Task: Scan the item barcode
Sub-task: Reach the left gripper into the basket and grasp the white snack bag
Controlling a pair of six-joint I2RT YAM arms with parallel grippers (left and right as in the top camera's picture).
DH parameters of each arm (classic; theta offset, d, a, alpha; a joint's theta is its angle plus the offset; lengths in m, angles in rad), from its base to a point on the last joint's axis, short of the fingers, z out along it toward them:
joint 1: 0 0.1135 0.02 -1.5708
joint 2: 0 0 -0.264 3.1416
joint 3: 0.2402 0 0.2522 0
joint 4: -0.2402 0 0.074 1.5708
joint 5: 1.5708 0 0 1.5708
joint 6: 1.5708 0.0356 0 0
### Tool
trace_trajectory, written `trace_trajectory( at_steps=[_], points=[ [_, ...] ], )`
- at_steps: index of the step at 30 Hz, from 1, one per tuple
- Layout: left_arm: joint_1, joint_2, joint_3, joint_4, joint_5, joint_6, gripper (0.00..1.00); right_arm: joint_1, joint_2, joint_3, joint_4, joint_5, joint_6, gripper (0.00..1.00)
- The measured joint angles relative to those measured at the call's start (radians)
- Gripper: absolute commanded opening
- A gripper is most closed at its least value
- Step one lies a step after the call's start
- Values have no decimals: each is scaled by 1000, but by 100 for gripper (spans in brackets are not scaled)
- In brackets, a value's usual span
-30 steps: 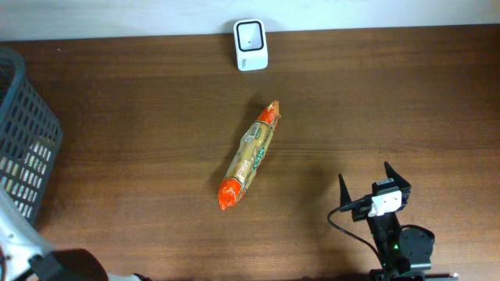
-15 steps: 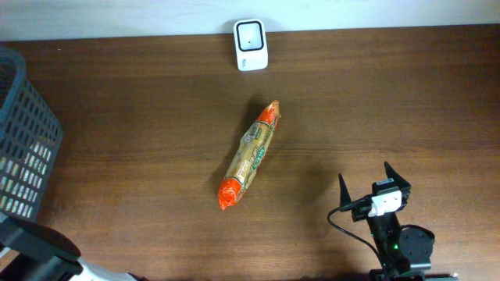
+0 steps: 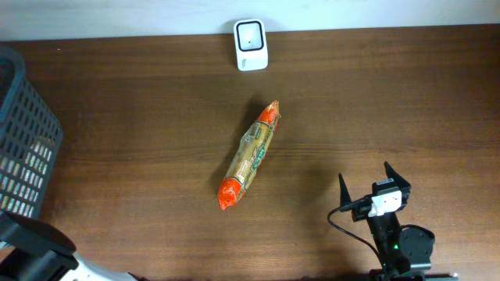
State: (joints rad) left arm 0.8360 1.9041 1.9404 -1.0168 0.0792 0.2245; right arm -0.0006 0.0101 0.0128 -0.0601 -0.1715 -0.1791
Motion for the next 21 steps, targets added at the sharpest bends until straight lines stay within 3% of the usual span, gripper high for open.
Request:
trace_trajectory(
  at_steps=[6, 8, 11, 15, 21],
  points=[
    [2, 7, 115, 18, -48, -54, 0, 0, 0, 0, 0, 0, 0, 99],
    [17, 70, 119, 11, -81, -65, 16, 0, 0, 0, 0, 0, 1, 99],
    [34, 202, 119, -6, -95, -76, 51, 0, 0, 0, 0, 0, 0, 99],
    [35, 298, 119, -6, -98, -80, 72, 0, 0, 0, 0, 0, 0, 99],
    [35, 428, 119, 8, -98, -13, 74, 0, 0, 0, 0, 0, 0, 99]
  ],
)
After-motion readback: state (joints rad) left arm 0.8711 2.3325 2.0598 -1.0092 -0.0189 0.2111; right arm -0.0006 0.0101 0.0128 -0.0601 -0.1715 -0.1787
